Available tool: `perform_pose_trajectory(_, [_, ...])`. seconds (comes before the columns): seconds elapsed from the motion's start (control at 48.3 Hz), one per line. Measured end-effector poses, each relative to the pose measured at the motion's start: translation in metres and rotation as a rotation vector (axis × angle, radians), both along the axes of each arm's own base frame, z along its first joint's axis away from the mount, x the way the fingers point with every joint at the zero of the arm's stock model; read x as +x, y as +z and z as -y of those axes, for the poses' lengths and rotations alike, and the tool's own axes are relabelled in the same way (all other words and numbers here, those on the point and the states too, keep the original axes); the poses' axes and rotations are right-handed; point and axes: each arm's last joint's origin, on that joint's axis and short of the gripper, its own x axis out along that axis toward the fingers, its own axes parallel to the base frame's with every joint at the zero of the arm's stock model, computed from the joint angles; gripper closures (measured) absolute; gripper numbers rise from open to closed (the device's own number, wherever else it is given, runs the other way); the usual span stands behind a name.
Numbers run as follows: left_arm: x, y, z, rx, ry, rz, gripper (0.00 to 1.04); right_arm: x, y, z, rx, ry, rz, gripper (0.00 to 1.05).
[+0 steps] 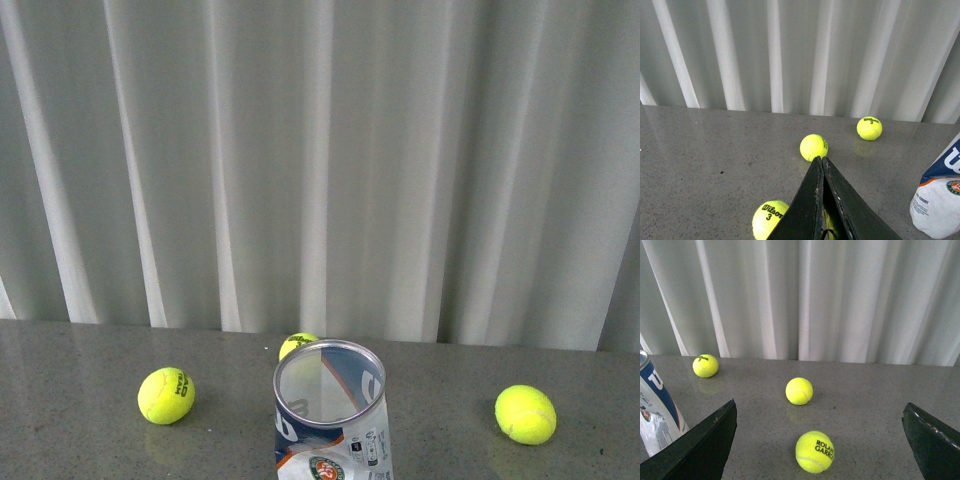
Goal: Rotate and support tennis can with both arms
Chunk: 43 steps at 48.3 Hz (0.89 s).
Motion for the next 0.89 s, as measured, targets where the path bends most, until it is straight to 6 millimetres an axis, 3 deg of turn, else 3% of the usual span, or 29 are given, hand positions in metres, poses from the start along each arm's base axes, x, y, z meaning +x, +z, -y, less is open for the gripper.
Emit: perform_pose_trajectory(0.89, [-0.031,-0.002,0.000,0.000,0.000,0.004,1.01,0.000,0.000,0.000,0.000,0.000,0.000,0.07])
